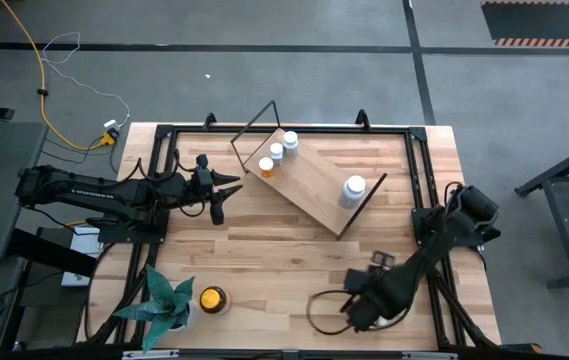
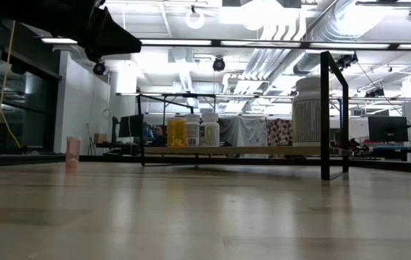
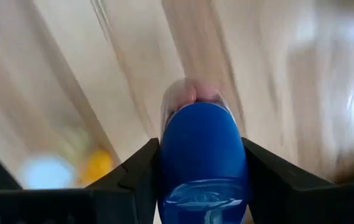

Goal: Pick and place medicine bottles onto shelf by color
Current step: Put the blue pill bottle on the shelf

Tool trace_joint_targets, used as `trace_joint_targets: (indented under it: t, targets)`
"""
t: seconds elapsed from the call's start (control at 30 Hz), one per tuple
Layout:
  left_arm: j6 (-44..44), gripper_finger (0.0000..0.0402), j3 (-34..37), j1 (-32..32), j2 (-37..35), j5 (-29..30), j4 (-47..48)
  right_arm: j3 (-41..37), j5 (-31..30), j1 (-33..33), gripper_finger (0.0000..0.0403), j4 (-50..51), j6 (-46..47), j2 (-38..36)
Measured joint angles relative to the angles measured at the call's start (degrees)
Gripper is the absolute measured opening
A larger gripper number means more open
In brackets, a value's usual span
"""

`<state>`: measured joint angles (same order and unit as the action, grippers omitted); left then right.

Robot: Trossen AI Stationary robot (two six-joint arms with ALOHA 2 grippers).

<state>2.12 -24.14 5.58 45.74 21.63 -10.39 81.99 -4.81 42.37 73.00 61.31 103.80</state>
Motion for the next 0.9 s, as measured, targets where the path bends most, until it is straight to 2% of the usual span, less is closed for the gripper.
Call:
trace_joint_targets:
  t: [0.13,0.27,0.37,0.47,0.57,0.7,0.83,0.9]
  targets:
    - [-0.23,0.01,0.0,-0.01,0.0,0.02,-0.01,5.37,-7.71,-3.52,0.0166,-7.54,-8.03,-1.93]
    - [-0.23,0.01,0.0,-0.02,0.0,0.0,0.0,12.61,-10.88,-8.81,0.0175,-14.43,-21.69,-1.52]
    - [-0.23,0.01,0.0,-0.02,0.0,0.0,0.02,17.75,-13.04,-13.19,0.0179,-15.09,-31.52,-1.41]
    - [-0.25,0.01,0.0,-0.02,0.0,0.02,0.13,22.67,-16.1,-18.02,0.0176,-11.41,-36.81,-1.39]
    - [-0.25,0.01,0.0,-0.02,0.0,0.0,0.33,26.18,-18.64,-23.47,0.0174,-5.87,-37.74,-1.47]
    - [-0.25,0.01,0.0,-0.02,0.0,0.0,0.33,26.85,-18.45,-30.37,0.0174,3.39,-33.68,-1.41]
    - [-0.25,0.01,0.0,-0.02,0.0,0.0,0.35,23.56,-14.11,-36.08,0.0174,9.55,-30.6,-1.34]
    - [-0.25,0.0099,0.0,-0.02,0.0,0.0,0.35,21.34,-12.92,-38.05,0.0174,8.92,-30.24,-1.36]
